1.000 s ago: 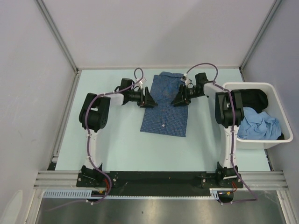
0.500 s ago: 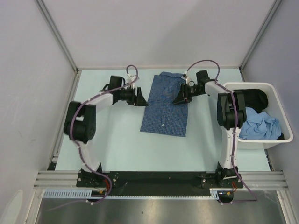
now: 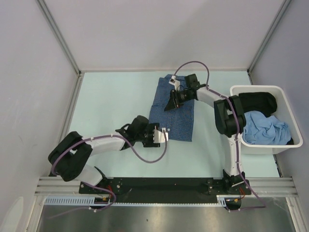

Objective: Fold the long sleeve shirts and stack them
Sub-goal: Fold the shirt

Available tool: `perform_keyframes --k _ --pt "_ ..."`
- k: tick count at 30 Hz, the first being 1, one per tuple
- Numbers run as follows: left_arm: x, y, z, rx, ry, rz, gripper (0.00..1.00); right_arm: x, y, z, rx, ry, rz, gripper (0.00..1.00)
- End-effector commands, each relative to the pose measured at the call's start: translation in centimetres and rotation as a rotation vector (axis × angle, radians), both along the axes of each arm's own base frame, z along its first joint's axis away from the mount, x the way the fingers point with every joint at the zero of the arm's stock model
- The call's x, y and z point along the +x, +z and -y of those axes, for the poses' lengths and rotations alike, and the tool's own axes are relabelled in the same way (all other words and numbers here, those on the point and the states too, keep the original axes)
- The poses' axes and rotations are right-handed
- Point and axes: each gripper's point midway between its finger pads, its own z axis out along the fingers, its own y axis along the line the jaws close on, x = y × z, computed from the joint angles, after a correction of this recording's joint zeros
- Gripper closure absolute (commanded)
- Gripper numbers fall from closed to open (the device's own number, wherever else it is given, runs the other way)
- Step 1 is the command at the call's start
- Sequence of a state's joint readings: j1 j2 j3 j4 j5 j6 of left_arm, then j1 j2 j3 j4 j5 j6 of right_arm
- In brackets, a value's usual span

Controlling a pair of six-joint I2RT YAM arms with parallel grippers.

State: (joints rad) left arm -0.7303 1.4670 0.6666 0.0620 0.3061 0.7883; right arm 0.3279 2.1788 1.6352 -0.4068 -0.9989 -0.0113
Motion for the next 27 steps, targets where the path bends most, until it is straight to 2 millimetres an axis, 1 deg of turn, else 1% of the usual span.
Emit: perform_keyframes --k 1,2,3,4,6,7,9,10,11,12,13,14,15,16,18,19,20,21,22,23,25,26,27 --pt "1.0 1.1 1.5 0.061 -0.118 0.328 0.28 1.7 -3.2 0.5 -0.037 -0.032 0.02 0.71" --pt "0.7 0.6 1.6 0.073 -0.127 0.345 0.28 1.8 -3.6 0.6 -0.045 -0.035 0.017 0.71" --pt "0.7 -0.2 1.3 0.098 -0.118 0.364 0.28 1.9 -4.7 0.7 -0.058 -0.036 0.003 0.71" --pt "0.2 -0.5 1.8 0.108 -0.14 0.378 0.29 1.8 -5.0 0.7 -0.066 -0.035 -0.007 0.71" --pt "0.2 -0.8 1.9 0.12 -0.137 0.408 0.31 1.9 -5.9 0.9 -0.078 -0.04 -0.024 0.72" --pt "-0.1 -1.8 2.1 0.15 -0.159 0.409 0.34 2.0 -6.5 1.0 -0.081 -0.044 -0.034 0.72" --pt "0.4 -2.2 2.3 0.169 -0.15 0.432 0.38 2.1 -6.9 1.0 -0.084 -0.045 -0.036 0.72" --pt "0.7 -2.8 2.1 0.191 -0.145 0.441 0.43 2.1 -7.3 1.0 -0.087 -0.044 -0.041 0.72" --pt "1.0 -2.9 2.0 0.199 -0.133 0.455 0.46 2.2 -7.3 1.1 -0.087 -0.044 -0.04 0.72" --pt "1.5 -2.7 2.1 0.204 -0.126 0.478 0.53 2.0 -7.4 1.0 -0.088 -0.038 -0.042 0.72" --pt "1.6 -3.2 1.9 0.22 -0.123 0.471 0.57 2.0 -7.4 1.1 -0.087 -0.038 -0.042 0.71" --pt "1.7 -3.1 2.1 0.215 -0.117 0.473 0.62 1.9 -7.5 0.9 -0.087 -0.032 -0.04 0.72" --pt "1.9 -2.9 2.2 0.21 -0.112 0.469 0.77 1.8 -7.5 1.0 -0.087 -0.03 -0.043 0.72" --pt "1.6 -2.4 2.5 0.191 -0.124 0.462 0.85 1.8 -7.3 0.9 -0.084 -0.029 -0.038 0.72" --pt "0.9 -2.3 2.5 0.191 -0.138 0.41 0.98 1.5 -7.0 0.7 -0.084 -0.017 -0.034 0.72" --pt "0.0 -2.3 2.9 0.175 -0.178 0.372 1.0 1.3 -6.8 0.5 -0.082 -0.013 -0.032 0.72" --pt "-0.4 -1.8 3.1 0.173 -0.194 0.353 1.0 1.0 -6.5 0.5 -0.08 -0.008 -0.031 0.72" --pt "-1.4 -2.3 2.7 0.212 -0.22 0.296 1.0 0.8 -6.3 0.3 -0.079 -0.002 -0.022 0.72" --pt "-1.8 -2.3 2.7 0.212 -0.224 0.271 1.0 0.6 -6.2 0.2 -0.078 -0.001 -0.022 0.72" --pt "-2.1 -1.7 2.8 0.196 -0.224 0.255 1.0 0.2 -6.1 0.3 -0.08 -0.001 -0.024 0.71" --pt "-3.1 -1.7 2.3 0.21 -0.222 0.192 1.0 -0.1 -5.8 0.1 -0.07 -0.003 -0.029 0.71" --pt "-3.6 -1.6 2.2 0.204 -0.23 0.172 1.0 -0.3 -5.4 0.0 -0.06 0.001 -0.033 0.69" --pt "-4.3 -1.3 1.7 0.212 -0.226 0.141 1.0 -0.6 -4.8 -0.1 -0.053 0.004 -0.029 0.68"
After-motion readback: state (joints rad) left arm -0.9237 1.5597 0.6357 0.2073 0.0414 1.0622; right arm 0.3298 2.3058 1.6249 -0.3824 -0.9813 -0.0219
